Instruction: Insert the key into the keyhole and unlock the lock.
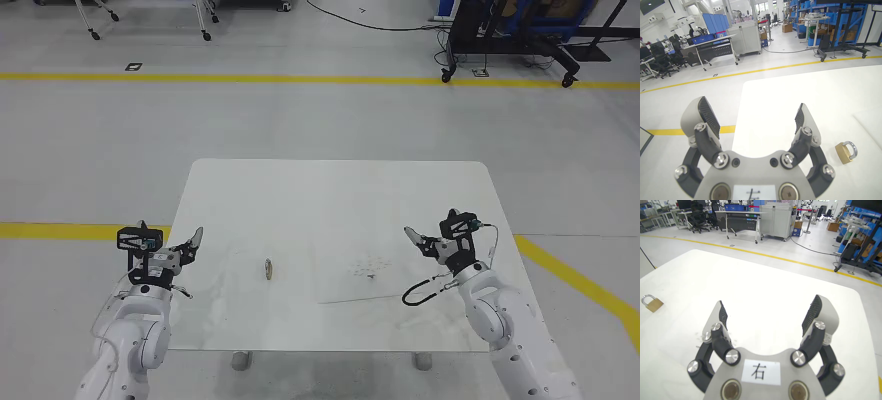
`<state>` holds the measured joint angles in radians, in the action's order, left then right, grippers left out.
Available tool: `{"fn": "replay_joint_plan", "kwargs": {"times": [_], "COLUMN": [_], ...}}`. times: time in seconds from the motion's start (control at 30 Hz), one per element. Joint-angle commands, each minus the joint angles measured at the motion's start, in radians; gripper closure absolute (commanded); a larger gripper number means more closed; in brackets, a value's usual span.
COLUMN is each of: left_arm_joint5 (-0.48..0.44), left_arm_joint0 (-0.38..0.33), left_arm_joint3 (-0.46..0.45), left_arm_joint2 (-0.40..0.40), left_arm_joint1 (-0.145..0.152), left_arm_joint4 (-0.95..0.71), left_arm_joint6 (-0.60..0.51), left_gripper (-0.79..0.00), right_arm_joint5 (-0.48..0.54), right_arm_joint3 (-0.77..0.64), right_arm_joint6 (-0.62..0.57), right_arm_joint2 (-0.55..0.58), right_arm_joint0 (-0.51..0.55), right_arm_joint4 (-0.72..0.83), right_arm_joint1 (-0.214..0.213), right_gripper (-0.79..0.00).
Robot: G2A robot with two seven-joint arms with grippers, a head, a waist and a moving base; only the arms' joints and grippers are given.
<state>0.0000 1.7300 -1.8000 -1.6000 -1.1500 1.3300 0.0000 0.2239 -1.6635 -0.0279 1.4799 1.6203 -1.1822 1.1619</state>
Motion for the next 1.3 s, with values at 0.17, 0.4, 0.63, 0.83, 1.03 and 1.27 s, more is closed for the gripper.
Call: {"fn": "replay_joint_plan", "kwargs": {"times": [0.17,0.4,0.63,0.83,1.03,1.27], "left_arm_joint5": [0.0,0.0,0.0,0.0,0.0,0.0], "left_arm_joint0": [0.0,0.0,0.0,0.0,0.0,0.0], "left_arm_joint3": [0.0,0.0,0.0,0.0,0.0,0.0], "left_arm_joint2": [0.0,0.0,0.0,0.0,0.0,0.0], "left_arm_joint1": [0.0,0.0,0.0,0.0,0.0,0.0], "left_arm_joint4": [0.0,0.0,0.0,0.0,0.0,0.0], "left_arm_joint6": [0.0,0.0,0.0,0.0,0.0,0.0], "left_gripper": [-0.785,-0.785,-0.785,-0.785,-0.785,-0.785], "right_arm_joint5": [-0.001,0.137,0.491,0.738,0.75,0.75], "right_arm_joint3": [-0.001,0.073,0.239,0.336,0.314,0.274], "right_arm_joint6": [0.0,-0.023,-0.04,-0.049,-0.121,-0.045], "right_arm_joint2": [0.001,-0.04,-0.101,-0.135,-0.179,-0.209], "right_arm_joint0": [0.001,-0.047,-0.179,-0.255,-0.294,-0.286], "right_arm_joint4": [-0.003,0.076,0.092,0.045,-0.166,-0.367], "right_arm_joint1": [0.0,0.002,-0.005,-0.017,-0.028,-0.044], "right_gripper": [-0.785,-0.785,-0.785,-0.659,-0.613,-0.465]}}
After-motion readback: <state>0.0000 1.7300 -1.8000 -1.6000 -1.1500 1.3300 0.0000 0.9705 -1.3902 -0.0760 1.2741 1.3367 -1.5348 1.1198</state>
